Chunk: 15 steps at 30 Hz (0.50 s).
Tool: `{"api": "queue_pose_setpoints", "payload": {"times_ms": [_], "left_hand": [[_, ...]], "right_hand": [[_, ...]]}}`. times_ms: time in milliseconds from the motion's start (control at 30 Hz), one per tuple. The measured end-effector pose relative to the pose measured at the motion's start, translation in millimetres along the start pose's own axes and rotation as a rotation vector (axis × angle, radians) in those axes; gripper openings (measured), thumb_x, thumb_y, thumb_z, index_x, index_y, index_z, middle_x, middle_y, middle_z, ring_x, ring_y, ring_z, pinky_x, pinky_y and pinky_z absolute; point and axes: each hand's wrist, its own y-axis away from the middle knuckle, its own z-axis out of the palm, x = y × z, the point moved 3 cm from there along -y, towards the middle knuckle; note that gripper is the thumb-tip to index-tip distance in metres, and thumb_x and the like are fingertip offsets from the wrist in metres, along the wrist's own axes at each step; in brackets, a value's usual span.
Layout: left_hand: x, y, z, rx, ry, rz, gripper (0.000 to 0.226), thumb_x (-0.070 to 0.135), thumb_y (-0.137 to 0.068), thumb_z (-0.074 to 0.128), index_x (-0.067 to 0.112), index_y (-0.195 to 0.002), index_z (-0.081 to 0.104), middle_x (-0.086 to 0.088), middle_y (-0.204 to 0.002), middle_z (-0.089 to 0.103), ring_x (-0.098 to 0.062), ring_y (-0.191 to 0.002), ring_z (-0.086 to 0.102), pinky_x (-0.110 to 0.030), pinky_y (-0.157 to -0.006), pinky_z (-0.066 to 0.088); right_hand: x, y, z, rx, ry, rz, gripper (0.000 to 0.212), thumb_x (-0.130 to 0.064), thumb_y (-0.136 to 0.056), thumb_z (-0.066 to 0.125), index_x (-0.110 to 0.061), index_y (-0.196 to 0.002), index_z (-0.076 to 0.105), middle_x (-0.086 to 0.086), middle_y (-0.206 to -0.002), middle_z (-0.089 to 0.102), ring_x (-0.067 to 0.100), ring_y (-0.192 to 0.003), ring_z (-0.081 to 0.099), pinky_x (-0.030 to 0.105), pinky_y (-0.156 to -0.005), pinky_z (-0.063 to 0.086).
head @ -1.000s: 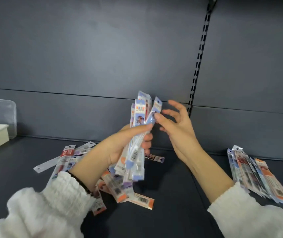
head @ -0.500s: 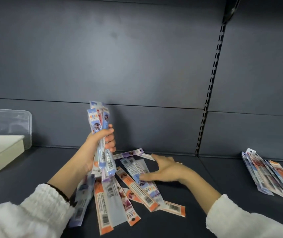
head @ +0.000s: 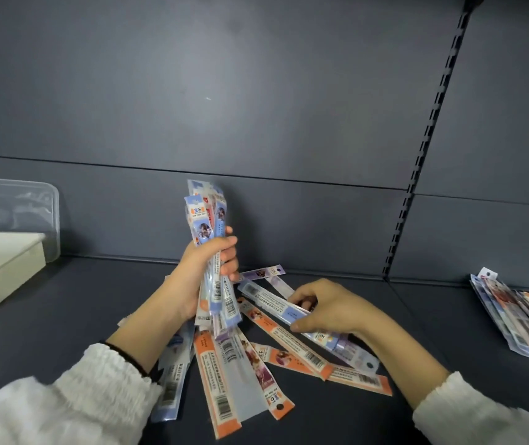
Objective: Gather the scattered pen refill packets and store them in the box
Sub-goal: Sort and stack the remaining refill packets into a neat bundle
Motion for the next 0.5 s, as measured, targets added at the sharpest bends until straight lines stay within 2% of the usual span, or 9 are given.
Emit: {"api": "queue_pose_setpoints", "payload": {"times_ms": [67,133,200,300,400,500], "left_hand": [[-1.5,0.8,1.4,-0.003,-0.01,-0.007,0.014,0.011,-0.077,0.06,0.017,-0.086,0.053,0.004,-0.051,0.04,-0.008,-0.037,0.038,-0.02,-0.041,0.04],[-1.2,1.8,1.6,-0.011,-0.007,-0.011,0.014,0.011,-0.077,0.06,0.018,-0.086,0.053,0.004,-0.051,0.04,-0.007,-0.037,0.039,-0.02,-0.041,0.041],[-1.2,2.5,0.3,-0.009,-0.004,-0.021,0.013,0.012,-0.077,0.061,0.017,-0.086,0.053,0.005,-0.05,0.042,-0.007,-0.037,0.04,-0.02,-0.041,0.041],[-1.8,4.0,-2.8,-0.007,0.008,-0.04,0.012,0.013,-0.078,0.06,0.017,-0.089,0.055,0.005,-0.05,0.044,-0.007,-0.037,0.041,-0.02,-0.041,0.042],[-2.5,3.4,-3.9,-0.008,0.019,-0.072,0.014,0.015,-0.082,0.059,0.015,-0.096,0.059,0.004,-0.05,0.048,-0.007,-0.037,0.044,-0.021,-0.041,0.043],[-2.6,2.6,-4.1,0.005,0.007,-0.126,0.02,0.02,-0.077,0.064,0.013,-0.096,0.06,0.004,-0.051,0.049,-0.008,-0.038,0.045,-0.021,-0.042,0.044]], "right_hand": [[-3.1,0.2,-0.1,0.0,0.01,0.011,0.047,-0.025,-0.075,0.078,-0.03,-0.119,0.061,-0.007,-0.113,0.066,0.012,-0.096,0.064,0.03,-0.082,0.053],[-6.1,-0.8,-0.9,-0.014,0.02,0.023,0.055,-0.021,-0.075,0.078,-0.025,-0.126,0.056,-0.005,-0.119,0.064,0.013,-0.101,0.063,0.033,-0.09,0.053],[-8.0,-0.6,-0.6,-0.043,-0.011,0.031,0.055,-0.014,-0.077,0.076,-0.02,-0.128,0.055,-0.002,-0.119,0.064,0.014,-0.099,0.065,0.031,-0.089,0.053],[-6.9,1.9,-2.1,-0.036,-0.081,0.024,0.041,-0.009,-0.078,0.075,-0.019,-0.116,0.062,-0.002,-0.11,0.067,0.013,-0.092,0.068,0.032,-0.084,0.057],[-1.8,3.7,-10.6,0.044,-0.132,0.009,0.025,-0.011,-0.078,0.075,-0.023,-0.099,0.067,-0.007,-0.096,0.068,0.008,-0.083,0.066,0.026,-0.071,0.054],[2.6,3.1,-18.6,0.179,-0.255,-0.045,0.024,-0.008,-0.077,0.076,-0.023,-0.093,0.067,-0.007,-0.096,0.067,0.011,-0.088,0.065,0.027,-0.075,0.053]]}}
